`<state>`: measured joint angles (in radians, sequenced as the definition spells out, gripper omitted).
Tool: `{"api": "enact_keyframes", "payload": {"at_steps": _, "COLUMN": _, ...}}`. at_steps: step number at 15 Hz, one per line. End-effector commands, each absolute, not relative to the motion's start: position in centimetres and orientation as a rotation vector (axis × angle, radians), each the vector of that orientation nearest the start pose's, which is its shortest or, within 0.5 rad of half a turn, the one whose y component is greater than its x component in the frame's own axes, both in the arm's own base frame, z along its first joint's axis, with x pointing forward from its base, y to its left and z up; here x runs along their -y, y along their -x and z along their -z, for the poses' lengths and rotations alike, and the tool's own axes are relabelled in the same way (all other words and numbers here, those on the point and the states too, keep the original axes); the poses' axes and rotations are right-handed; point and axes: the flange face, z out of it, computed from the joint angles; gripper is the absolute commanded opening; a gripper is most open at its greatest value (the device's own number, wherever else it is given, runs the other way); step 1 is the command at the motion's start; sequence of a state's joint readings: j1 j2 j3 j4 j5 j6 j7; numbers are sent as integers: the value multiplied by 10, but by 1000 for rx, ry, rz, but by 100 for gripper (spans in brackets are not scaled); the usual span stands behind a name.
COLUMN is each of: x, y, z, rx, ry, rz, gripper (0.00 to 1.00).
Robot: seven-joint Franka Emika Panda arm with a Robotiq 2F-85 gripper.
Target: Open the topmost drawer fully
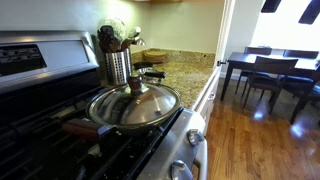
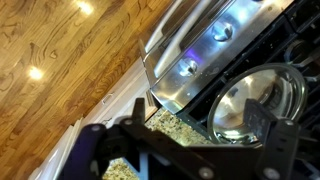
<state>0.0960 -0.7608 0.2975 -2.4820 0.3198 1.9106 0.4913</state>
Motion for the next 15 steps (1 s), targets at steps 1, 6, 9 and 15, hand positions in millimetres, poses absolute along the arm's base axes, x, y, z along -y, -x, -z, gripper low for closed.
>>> {"api": "enact_keyframes", "payload": {"at_steps": 1, "x": -122, "y": -351, "z": -529, "rx": -474, "ry": 2907, "rz": 210, "gripper": 100}}
{"api": "enact_keyframes", "payload": {"at_steps": 6, "x": -59, "y": -415, "z": -498, "rx": -560, "ry": 2860, "rz": 281, "gripper": 100}}
{"api": "enact_keyframes", "payload": {"at_steps": 9, "x": -28, "y": -451, "z": -474, "rx": -689, "ry": 2822, "rz": 260, "gripper": 100}}
{"api": "enact_keyframes", "payload": {"at_steps": 15, "x": 16, "y": -497, "z": -446, "rx": -870, "ry": 2791, "rz": 213, "gripper": 100}}
